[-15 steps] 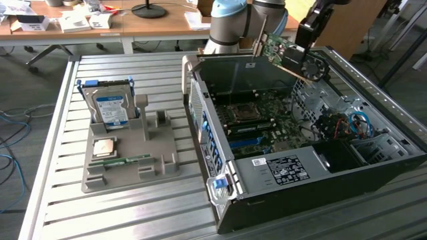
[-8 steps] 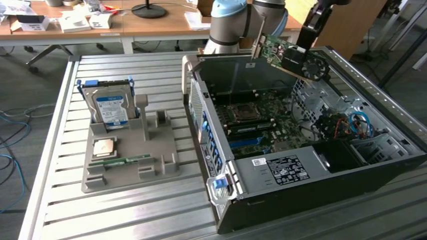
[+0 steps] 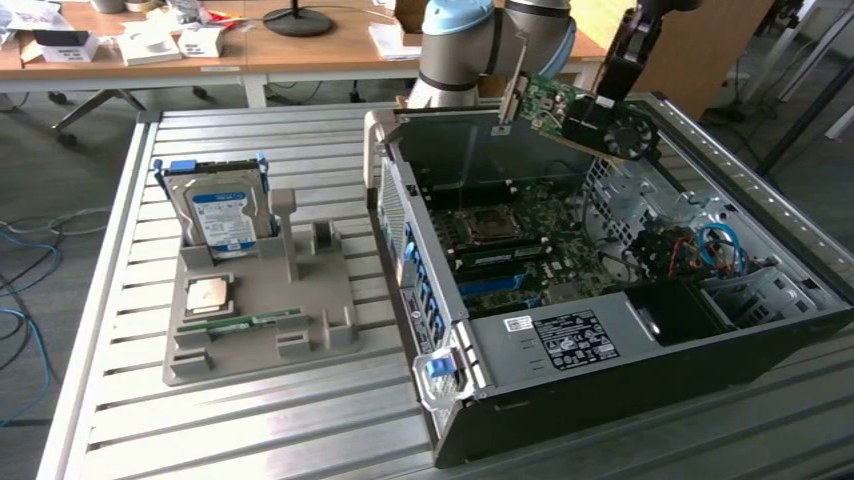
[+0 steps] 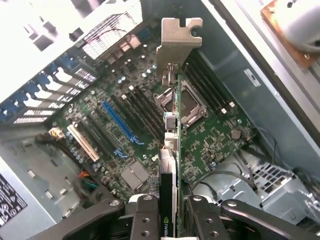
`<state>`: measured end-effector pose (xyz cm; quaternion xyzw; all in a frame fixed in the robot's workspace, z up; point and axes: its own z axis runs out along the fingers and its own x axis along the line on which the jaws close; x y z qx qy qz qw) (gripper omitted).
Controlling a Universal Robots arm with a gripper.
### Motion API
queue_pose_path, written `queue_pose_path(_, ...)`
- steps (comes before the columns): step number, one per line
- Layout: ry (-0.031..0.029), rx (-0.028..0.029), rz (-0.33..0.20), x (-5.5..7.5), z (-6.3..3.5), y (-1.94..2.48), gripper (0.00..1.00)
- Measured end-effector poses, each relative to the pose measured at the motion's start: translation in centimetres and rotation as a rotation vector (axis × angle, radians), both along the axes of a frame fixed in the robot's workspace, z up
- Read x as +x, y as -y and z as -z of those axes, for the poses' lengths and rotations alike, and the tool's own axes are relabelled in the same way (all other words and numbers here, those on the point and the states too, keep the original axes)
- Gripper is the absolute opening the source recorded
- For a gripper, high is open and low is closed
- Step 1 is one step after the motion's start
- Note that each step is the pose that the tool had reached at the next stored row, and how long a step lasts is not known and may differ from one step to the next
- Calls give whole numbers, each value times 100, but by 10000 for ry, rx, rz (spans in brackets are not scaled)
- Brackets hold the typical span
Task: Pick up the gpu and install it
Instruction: 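Insert the gpu into the slot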
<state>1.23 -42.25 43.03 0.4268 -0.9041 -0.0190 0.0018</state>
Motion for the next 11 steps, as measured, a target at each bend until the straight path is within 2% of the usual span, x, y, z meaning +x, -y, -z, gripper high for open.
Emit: queue_pose_path(11,0,-32,-1543,0,15,0,26)
